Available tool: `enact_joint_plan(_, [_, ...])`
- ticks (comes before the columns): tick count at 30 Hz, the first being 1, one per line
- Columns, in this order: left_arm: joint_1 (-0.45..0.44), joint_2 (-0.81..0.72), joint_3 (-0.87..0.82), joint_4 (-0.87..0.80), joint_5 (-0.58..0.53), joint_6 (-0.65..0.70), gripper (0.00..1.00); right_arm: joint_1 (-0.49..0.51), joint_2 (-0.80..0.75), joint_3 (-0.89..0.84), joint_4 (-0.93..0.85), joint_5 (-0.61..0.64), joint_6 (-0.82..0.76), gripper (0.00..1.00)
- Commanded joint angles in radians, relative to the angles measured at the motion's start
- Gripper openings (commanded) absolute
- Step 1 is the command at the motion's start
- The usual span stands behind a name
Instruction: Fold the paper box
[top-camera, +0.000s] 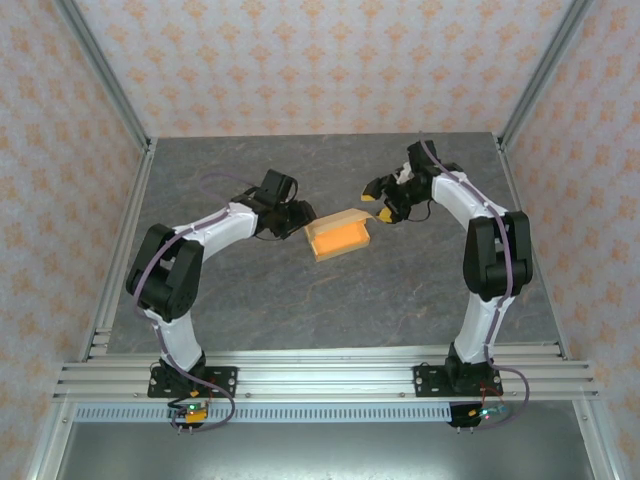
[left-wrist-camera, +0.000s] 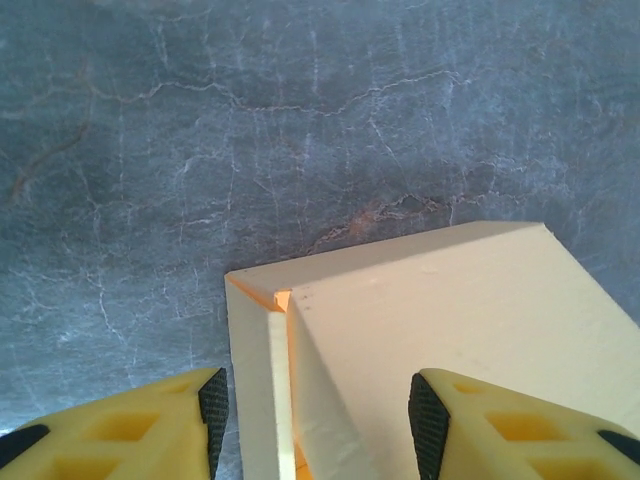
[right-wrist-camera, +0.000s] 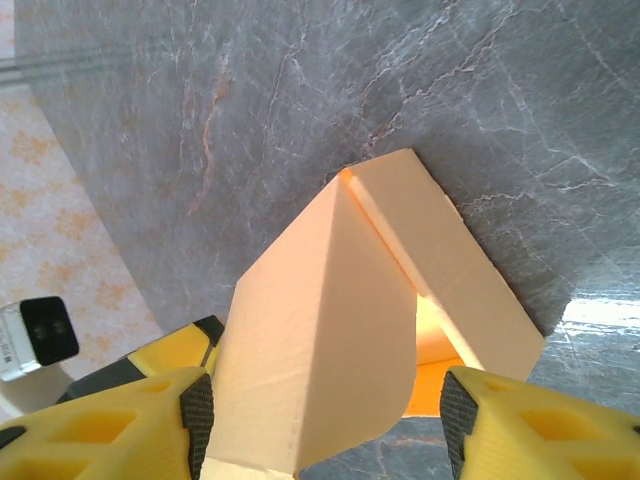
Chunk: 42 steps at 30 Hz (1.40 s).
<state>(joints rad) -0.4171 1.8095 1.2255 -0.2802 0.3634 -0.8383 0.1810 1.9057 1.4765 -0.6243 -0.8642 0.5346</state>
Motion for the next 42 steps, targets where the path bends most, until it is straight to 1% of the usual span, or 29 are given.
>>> enact_joint_plan(1, [-0.031,-0.058,-0.025,-0.017,-0.113,0.122,0.53,0.02,-0.035,0.045,-0.08,0.065,-0.095,0.63])
enact_joint_plan(5, [-0.044,-0.08,-0.048,0.005,-0.142,0.166,0.53,0.071,-0.024,0.064,-0.16,0.173,-0.231,0.63])
enact_joint_plan(7, [-0.046,-0.096,-0.073,0.027,-0.155,0.18,0.54,0.084,-0.006,0.065,-0.186,0.21,-0.267,0.61])
enact_joint_plan(9, [-0.045,-0.104,-0.082,0.038,-0.16,0.205,0.54,0.096,0.008,0.053,-0.195,0.246,-0.289,0.6])
enact_joint_plan(13, [-0.045,-0.112,-0.055,-0.008,-0.172,0.272,0.54,0.116,0.051,0.045,-0.199,0.321,-0.317,0.58])
enact_joint_plan(16, [-0.046,-0.141,-0.068,-0.012,-0.193,0.271,0.55,0.116,0.072,0.04,-0.209,0.377,-0.313,0.58])
enact_joint_plan(19, [-0.045,-0.171,-0.084,-0.007,-0.171,0.263,0.58,0.118,0.08,0.018,-0.184,0.37,-0.31,0.58])
enact_joint_plan(22, [-0.046,-0.187,-0.127,0.013,-0.161,0.248,0.59,0.121,0.1,0.011,-0.184,0.405,-0.292,0.57])
enact_joint_plan(24, [-0.047,-0.175,-0.166,0.03,-0.151,0.228,0.6,0.121,0.101,-0.016,-0.157,0.417,-0.25,0.58])
enact_joint_plan(27, [-0.056,-0.147,-0.201,0.05,-0.132,0.194,0.63,0.12,0.09,-0.05,-0.121,0.42,-0.207,0.58])
enact_joint_plan(30, [-0.067,-0.143,-0.211,0.07,-0.144,0.169,0.65,0.121,0.058,-0.066,-0.101,0.389,-0.17,0.59])
enact_joint_plan(34, [-0.07,-0.116,-0.189,0.11,-0.089,0.149,0.65,0.121,0.035,-0.07,-0.067,0.322,-0.145,0.61])
enact_joint_plan(37, [-0.07,-0.1,-0.18,0.136,-0.075,0.128,0.65,0.121,0.01,-0.061,-0.087,0.352,-0.139,0.62])
enact_joint_plan(42, [-0.07,-0.066,-0.162,0.123,-0.061,0.117,0.62,0.119,-0.062,-0.108,-0.06,0.376,-0.166,0.63])
